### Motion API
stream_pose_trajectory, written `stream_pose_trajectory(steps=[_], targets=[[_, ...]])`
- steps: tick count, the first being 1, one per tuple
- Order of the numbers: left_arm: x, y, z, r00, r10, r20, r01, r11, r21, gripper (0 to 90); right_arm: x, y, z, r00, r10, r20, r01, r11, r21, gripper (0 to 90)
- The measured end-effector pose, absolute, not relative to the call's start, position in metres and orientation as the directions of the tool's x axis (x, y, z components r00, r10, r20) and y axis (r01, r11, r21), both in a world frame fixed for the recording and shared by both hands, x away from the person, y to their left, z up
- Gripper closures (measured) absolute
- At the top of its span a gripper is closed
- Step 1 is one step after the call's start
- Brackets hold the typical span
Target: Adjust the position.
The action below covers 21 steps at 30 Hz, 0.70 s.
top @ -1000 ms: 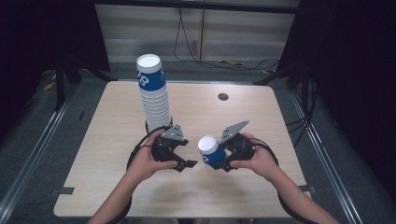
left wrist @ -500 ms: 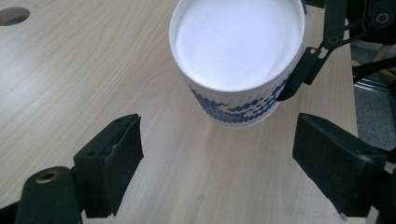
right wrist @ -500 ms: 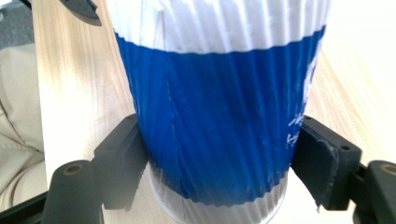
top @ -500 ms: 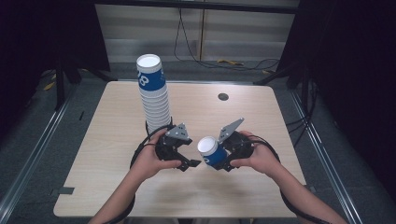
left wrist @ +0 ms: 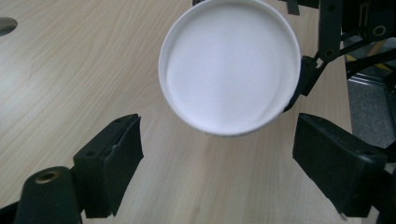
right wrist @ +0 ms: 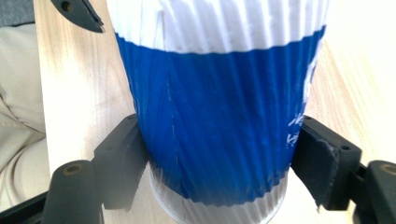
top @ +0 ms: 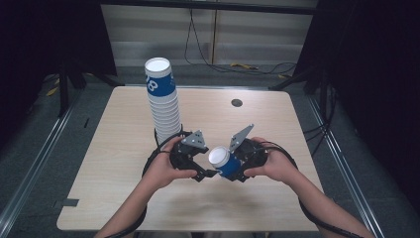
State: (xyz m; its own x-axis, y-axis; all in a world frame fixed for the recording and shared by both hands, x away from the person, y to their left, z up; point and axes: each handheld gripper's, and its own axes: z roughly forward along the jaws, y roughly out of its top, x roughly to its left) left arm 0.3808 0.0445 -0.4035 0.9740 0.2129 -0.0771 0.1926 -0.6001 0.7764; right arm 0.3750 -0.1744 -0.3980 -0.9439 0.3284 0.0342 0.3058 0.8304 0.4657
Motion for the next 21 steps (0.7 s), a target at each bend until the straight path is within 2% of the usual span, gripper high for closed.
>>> stream_pose_trajectory(steps=[15, 21], targets=[[0.376, 0.039, -0.411, 0.978, 0.192, -0.086, 0.186, -0.595, 0.782, 15.8, 0.372, -0.161, -0.397, -0.962, 0.273, 0.016, 0.260, 0.895, 0.362, 23.9], [0.376, 0.037, -0.414, 0.979, 0.180, -0.096, 0.186, -0.593, 0.784, 15.8, 0.371, -0.156, -0.398, -0.967, 0.256, 0.019, 0.245, 0.902, 0.356, 23.7]])
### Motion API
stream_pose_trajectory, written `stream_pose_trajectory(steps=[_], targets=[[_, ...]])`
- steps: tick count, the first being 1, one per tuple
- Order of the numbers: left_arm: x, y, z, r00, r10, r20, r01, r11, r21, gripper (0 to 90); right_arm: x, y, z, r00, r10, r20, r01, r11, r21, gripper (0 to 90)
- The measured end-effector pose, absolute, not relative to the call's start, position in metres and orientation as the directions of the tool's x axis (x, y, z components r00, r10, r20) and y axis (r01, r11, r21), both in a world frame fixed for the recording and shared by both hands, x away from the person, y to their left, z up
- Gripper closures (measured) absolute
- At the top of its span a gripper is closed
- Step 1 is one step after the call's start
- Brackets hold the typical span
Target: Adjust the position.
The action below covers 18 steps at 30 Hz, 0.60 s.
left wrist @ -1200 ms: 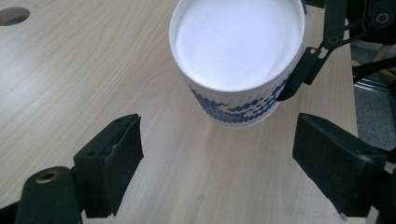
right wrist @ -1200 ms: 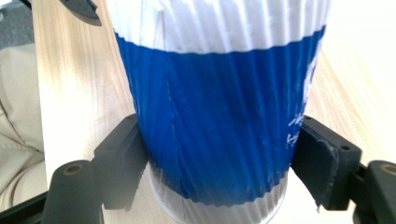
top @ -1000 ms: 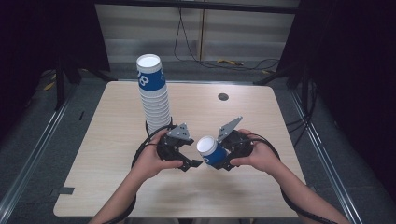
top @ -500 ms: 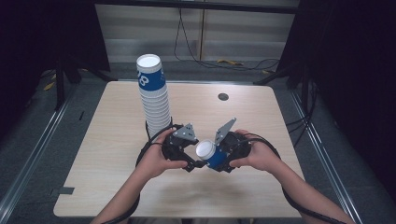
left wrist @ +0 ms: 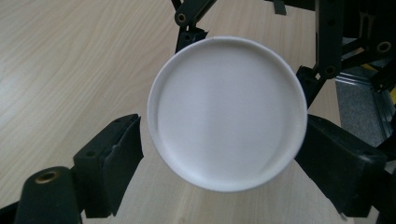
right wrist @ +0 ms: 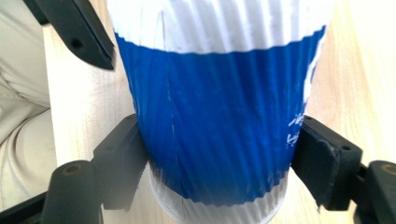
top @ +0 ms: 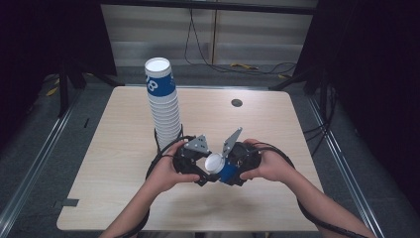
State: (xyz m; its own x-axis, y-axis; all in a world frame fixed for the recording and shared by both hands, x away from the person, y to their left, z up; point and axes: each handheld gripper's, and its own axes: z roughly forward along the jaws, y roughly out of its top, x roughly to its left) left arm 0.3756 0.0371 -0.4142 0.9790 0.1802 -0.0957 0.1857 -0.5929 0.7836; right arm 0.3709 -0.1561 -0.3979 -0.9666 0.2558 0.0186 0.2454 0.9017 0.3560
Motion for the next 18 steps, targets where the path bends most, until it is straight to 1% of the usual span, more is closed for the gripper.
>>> stream_pose_trajectory(steps=[5, 12, 14, 16, 18], targets=[[0.3766, 0.0323, -0.4127, 0.981, 0.173, -0.088, 0.175, -0.596, 0.784, 15.9, 0.3714, -0.1529, -0.3985, -0.969, 0.247, 0.017, 0.236, 0.901, 0.365, 23.6], [0.3768, 0.0277, -0.4144, 0.980, 0.167, -0.108, 0.186, -0.577, 0.795, 16.1, 0.3717, -0.1512, -0.4001, -0.974, 0.226, 0.022, 0.217, 0.902, 0.372, 23.4], [0.3780, 0.0268, -0.4161, 0.983, 0.152, -0.107, 0.177, -0.586, 0.791, 18.9, 0.3710, -0.1501, -0.4008, -0.975, 0.219, 0.026, 0.213, 0.904, 0.371, 23.4], [0.3783, 0.0265, -0.4172, 0.982, 0.147, -0.116, 0.181, -0.579, 0.795, 19.3, 0.3706, -0.1497, -0.4004, -0.974, 0.222, 0.030, 0.218, 0.903, 0.370, 23.4], [0.3780, 0.0263, -0.4176, 0.984, 0.133, -0.122, 0.177, -0.575, 0.799, 24.8, 0.3709, -0.1496, -0.3991, -0.976, 0.217, 0.023, 0.209, 0.902, 0.377, 23.4]])
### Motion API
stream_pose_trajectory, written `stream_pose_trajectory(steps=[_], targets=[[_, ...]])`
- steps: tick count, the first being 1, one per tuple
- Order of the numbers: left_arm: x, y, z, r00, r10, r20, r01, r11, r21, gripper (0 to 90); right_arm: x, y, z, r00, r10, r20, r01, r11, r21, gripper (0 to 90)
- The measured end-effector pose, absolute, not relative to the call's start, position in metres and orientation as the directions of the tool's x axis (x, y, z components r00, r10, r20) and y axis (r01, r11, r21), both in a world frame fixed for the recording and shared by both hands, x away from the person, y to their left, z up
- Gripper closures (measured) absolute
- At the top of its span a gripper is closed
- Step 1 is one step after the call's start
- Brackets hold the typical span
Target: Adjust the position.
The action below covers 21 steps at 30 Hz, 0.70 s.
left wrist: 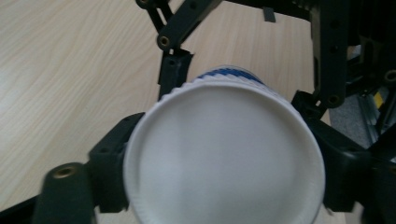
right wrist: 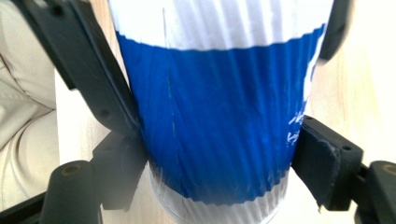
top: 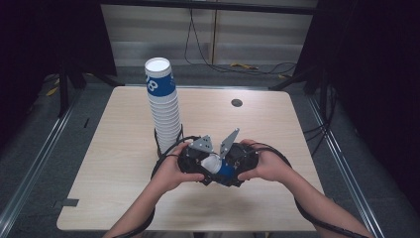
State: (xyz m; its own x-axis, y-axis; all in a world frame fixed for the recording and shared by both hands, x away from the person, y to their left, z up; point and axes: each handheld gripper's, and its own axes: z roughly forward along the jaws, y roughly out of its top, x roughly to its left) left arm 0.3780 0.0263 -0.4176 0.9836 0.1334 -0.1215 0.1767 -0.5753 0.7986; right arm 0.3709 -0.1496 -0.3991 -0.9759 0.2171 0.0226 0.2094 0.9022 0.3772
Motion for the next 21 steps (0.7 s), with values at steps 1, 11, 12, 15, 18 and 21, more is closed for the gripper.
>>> stream_pose_trajectory(steps=[1, 11, 12, 15, 18, 21], targets=[[0.3780, 0.0263, -0.4173, 0.983, 0.133, -0.124, 0.179, -0.573, 0.800, 24.8, 0.3711, -0.1499, -0.3981, -0.976, 0.214, 0.028, 0.209, 0.902, 0.377, 23.3], [0.3798, 0.0293, -0.4146, 0.981, 0.121, -0.149, 0.192, -0.565, 0.802, 27.2, 0.3705, -0.1528, -0.3955, -0.981, 0.193, 0.013, 0.182, 0.899, 0.399, 22.9], [0.3798, 0.0293, -0.4146, 0.981, 0.121, -0.149, 0.192, -0.565, 0.802, 27.2, 0.3707, -0.1530, -0.3960, -0.982, 0.189, 0.013, 0.179, 0.898, 0.403, 22.7], [0.3797, 0.0299, -0.4157, 0.983, 0.116, -0.144, 0.184, -0.565, 0.805, 27.2, 0.3701, -0.1532, -0.3970, -0.982, 0.191, 0.013, 0.179, 0.896, 0.407, 22.4], [0.3798, 0.0311, -0.4147, 0.981, 0.118, -0.151, 0.192, -0.559, 0.806, 27.2, 0.3698, -0.1549, -0.3973, -0.982, 0.189, 0.009, 0.175, 0.888, 0.425, 21.5], [0.3799, 0.0317, -0.4146, 0.981, 0.115, -0.158, 0.195, -0.554, 0.810, 27.2, 0.3694, -0.1566, -0.3972, -0.983, 0.182, 0.011, 0.169, 0.884, 0.437, 20.8]])
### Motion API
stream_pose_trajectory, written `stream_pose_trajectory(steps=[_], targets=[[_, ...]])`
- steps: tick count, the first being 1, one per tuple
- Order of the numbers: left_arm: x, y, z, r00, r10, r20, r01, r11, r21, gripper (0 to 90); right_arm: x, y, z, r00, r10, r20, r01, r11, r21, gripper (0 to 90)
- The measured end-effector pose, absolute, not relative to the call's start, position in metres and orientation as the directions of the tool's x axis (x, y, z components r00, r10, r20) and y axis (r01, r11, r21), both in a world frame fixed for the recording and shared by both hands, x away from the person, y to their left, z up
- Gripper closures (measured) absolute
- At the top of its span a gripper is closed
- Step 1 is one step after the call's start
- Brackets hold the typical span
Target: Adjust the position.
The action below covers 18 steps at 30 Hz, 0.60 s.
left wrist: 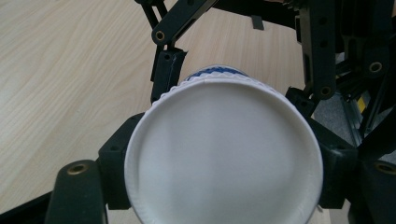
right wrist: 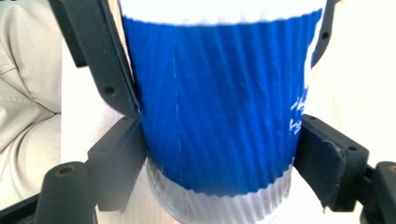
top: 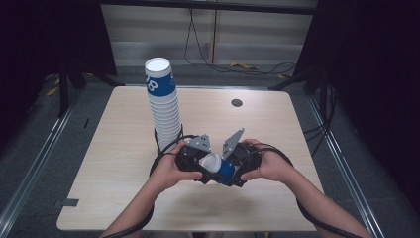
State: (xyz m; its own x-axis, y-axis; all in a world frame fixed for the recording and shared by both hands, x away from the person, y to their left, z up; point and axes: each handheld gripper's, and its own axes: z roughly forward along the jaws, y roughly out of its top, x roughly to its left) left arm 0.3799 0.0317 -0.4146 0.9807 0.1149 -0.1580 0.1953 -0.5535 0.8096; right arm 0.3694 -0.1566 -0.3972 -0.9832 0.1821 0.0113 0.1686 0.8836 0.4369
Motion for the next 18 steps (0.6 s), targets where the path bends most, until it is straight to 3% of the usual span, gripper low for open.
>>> stream_pose_trajectory(steps=[6, 18], targets=[[0.381, 0.034, -0.414, 0.978, 0.115, -0.171, 0.207, -0.537, 0.818, 27.1, 0.367, -0.165, -0.398, -0.979, 0.202, 0.027, 0.188, 0.839, 0.510, 13.5], [0.382, 0.041, -0.411, 0.974, 0.134, -0.182, 0.226, -0.529, 0.818, 26.9, 0.365, -0.178, -0.406, -0.967, 0.252, 0.047, 0.235, 0.796, 0.559, 13.2]])
